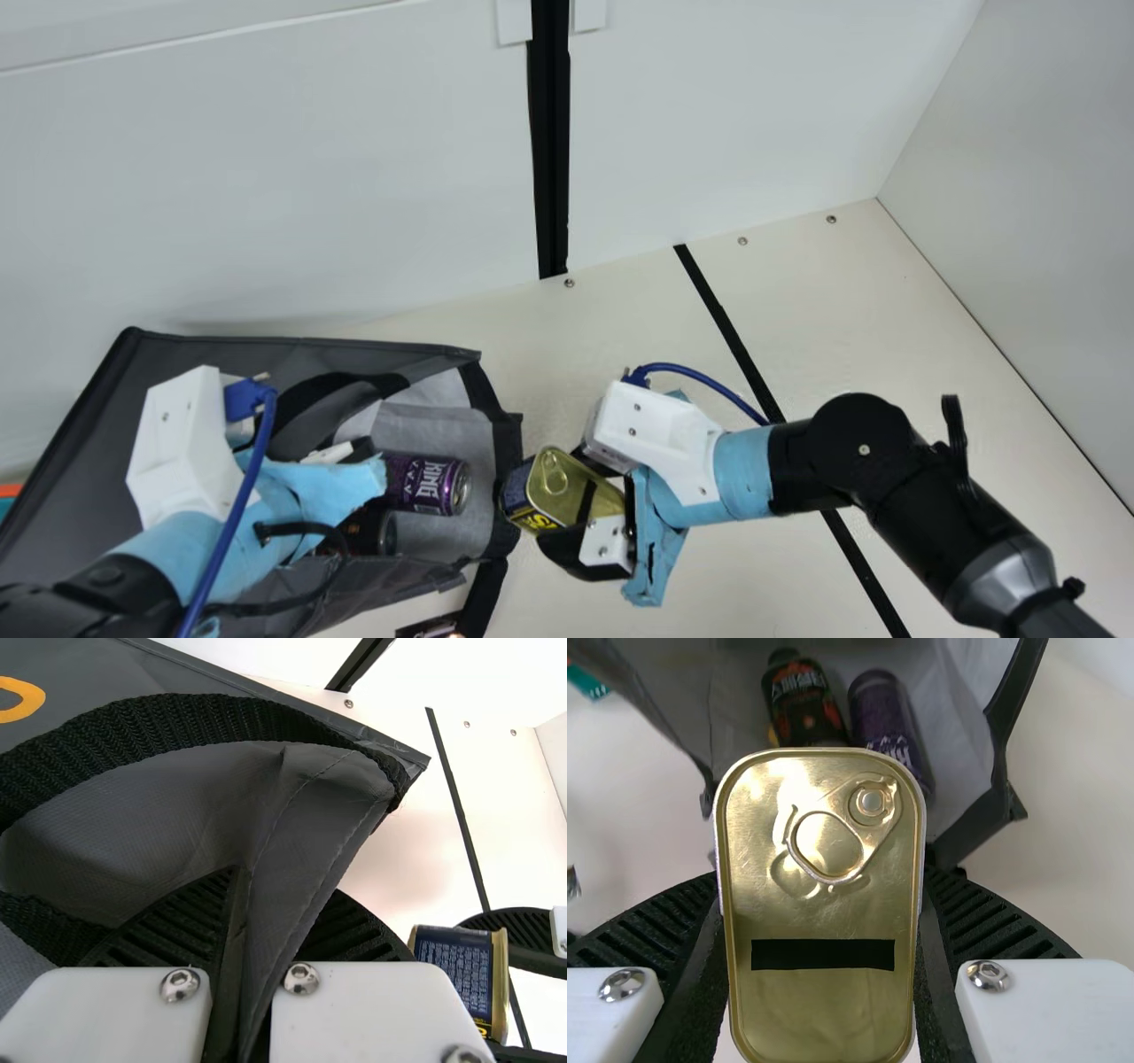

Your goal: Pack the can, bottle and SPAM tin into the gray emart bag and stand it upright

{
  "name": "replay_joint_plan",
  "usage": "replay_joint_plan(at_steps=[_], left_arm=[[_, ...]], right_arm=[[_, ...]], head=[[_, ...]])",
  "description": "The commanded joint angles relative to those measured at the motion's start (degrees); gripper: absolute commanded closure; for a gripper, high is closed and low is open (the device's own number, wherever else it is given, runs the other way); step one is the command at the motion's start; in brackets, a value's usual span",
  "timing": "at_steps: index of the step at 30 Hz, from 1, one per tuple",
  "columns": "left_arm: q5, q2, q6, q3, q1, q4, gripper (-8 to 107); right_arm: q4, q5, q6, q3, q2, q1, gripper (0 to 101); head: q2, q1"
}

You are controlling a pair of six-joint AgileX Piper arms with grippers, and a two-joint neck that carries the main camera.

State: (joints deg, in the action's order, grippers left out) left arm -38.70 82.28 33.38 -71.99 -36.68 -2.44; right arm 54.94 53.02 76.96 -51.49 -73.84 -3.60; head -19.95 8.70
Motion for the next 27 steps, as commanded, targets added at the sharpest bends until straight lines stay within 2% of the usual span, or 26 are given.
replay_joint_plan(at_steps=[1,14,27], left_arm=[[0.0,0.0,0.0,0.0,0.0,0.0,107],[0.0,0.0,0.0,0.0,0.0,0.0,107],[0.0,0.0,0.0,0.0,0.0,0.0,107]], right_arm=[[2.32,-1.46,0.36,0.45,0.11,-0.59,101],[8.23,-8.86,0.58,2.33,-1.21,-6.25,101],[11.48,-15.42,-0.64,0.9,-5.84,-12.57,101]], head=[[-0.05,1.3],[-0.05,1.3],[-0.05,1.3]])
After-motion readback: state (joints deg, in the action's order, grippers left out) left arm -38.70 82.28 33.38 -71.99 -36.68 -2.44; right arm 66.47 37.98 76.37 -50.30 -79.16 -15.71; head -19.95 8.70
